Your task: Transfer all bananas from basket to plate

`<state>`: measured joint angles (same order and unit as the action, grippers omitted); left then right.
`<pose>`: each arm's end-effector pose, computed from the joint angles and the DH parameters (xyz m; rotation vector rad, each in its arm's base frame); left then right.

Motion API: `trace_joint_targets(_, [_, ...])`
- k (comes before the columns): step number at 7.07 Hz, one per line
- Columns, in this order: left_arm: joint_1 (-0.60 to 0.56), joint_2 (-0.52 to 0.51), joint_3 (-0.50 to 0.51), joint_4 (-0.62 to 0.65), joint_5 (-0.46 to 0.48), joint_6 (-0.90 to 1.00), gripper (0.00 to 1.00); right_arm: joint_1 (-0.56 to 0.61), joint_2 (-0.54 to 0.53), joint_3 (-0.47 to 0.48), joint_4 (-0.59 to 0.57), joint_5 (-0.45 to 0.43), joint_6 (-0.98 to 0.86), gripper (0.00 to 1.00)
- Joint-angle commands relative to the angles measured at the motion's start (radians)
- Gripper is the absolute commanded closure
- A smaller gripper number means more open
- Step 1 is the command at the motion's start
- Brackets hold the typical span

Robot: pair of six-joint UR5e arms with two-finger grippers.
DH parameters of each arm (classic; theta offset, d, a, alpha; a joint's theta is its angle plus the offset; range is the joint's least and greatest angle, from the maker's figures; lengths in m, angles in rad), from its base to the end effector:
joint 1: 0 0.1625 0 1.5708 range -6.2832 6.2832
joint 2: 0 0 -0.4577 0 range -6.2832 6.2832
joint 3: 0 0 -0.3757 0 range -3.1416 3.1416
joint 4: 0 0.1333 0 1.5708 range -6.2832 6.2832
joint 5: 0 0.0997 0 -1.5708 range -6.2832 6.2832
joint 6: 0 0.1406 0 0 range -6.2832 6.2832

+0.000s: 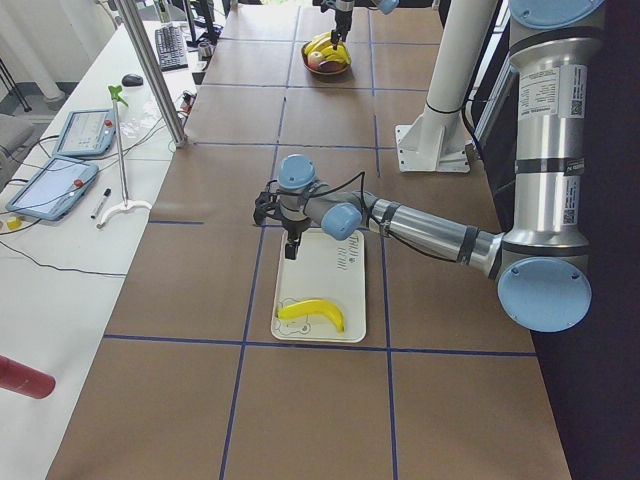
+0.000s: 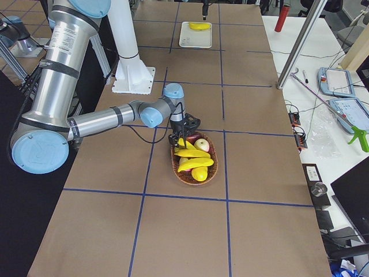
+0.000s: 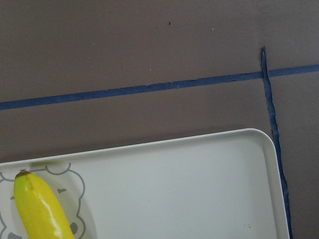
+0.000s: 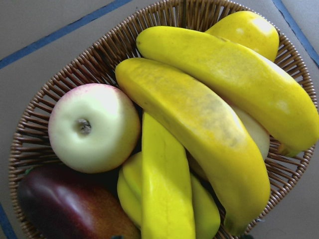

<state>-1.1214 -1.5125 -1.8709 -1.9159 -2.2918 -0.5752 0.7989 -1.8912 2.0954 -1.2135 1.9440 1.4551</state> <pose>0.1719 -0.4496 0.5622 0.1457 0.8835 0.0942 -0.2048 -0.3280 0.5785 -0.0820 -0.6668 0.5530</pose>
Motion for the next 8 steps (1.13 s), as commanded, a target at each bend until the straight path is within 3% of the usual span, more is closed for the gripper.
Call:
trace_joint_targets(1, [0.0,0.0,-0.001,0.0,0.0,0.0,0.0,-0.041,-0.011,0.002,0.006,-0.031,0.011,0.19])
trace_joint_targets(5, [-0.002,0.0,0.001,0.0,0.0,0.0,0.0,-0.063,0.012,-0.012,0.006,-0.043,0.011,0.25])
trace_joint_targets(7, [-0.002,0.0,0.001,0.0,0.0,0.0,0.0,-0.082,0.012,-0.02,0.006,-0.075,0.011,0.46])
trace_joint_targets(8, [-0.002,0.0,0.001,0.0,0.0,0.0,0.0,-0.083,0.015,-0.02,0.006,-0.077,0.008,0.65])
